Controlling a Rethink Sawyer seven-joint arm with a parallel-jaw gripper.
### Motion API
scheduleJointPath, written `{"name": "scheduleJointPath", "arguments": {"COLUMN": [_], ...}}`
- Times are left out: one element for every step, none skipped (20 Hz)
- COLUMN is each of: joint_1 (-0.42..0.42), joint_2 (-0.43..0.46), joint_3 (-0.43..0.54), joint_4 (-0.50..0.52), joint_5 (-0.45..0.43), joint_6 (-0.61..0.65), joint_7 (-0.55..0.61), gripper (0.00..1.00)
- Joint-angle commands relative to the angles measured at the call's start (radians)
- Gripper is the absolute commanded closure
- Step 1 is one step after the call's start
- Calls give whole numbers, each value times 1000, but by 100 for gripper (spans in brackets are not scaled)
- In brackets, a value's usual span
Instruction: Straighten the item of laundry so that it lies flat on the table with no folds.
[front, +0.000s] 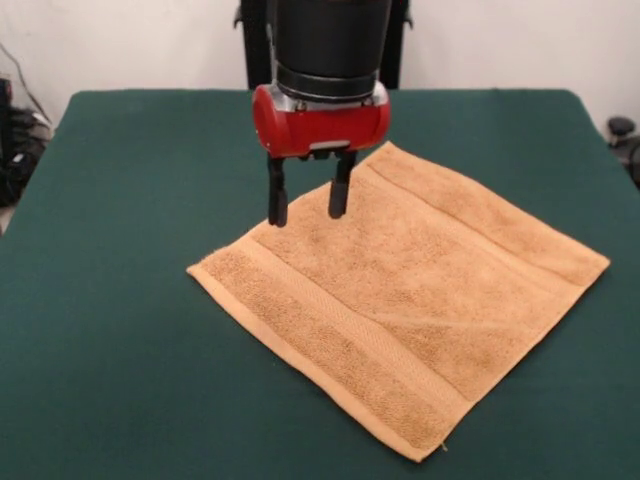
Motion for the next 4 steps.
{"name": "scheduleJointPath", "arguments": {"joint_1": [9, 11, 14, 15], "joint_2": [1, 1, 2, 1], "joint_3": [102, 98, 95, 93], "joint_4": [140, 145, 141, 148], "joint_5": [66, 70, 72, 74], "joint_6": [-58, -64, -53, -65], "joint_7": [39, 47, 41, 50], "gripper": [0, 0, 0, 0]}}
